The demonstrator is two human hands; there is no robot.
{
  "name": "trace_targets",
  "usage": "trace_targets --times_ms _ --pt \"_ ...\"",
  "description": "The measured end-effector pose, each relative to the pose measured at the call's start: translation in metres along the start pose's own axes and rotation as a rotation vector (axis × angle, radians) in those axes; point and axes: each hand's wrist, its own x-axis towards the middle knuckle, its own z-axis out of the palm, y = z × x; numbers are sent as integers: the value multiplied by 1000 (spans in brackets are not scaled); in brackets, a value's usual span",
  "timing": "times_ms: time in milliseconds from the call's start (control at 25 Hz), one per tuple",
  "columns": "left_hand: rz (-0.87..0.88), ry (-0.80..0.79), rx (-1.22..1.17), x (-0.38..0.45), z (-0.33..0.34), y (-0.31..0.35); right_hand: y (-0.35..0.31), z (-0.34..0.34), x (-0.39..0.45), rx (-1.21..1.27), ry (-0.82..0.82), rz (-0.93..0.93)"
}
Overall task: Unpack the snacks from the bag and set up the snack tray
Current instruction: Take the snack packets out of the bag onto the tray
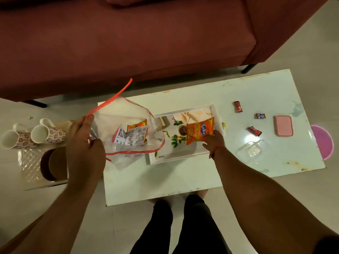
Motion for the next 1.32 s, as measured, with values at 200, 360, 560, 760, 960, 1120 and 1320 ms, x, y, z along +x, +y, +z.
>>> trace_targets --times_ms 200,360,560,760,960,1120,1320 --pt "39 -27 -25 -15 14 13 -5 5 -30 -231 333 -3" --pt "105 -98 -55 -29 21 38 -42 14 -116 -160 253 -907" --pt "256 -145 -78 -51 31 89 -58 44 -184 -766 -308 -1176" --pt "333 -147 -98 -59 26 133 -71 34 -155 -1671 -334 -764" --pt "301 -153 -126 -65 25 148 -60 29 -143 -1801 -182 -710" --pt "279 -123 -203 -72 23 148 -63 20 -147 -1717 -91 -769" --pt "281 -83 -252 -66 19 145 -91 8 -140 -1176 -135 -657"
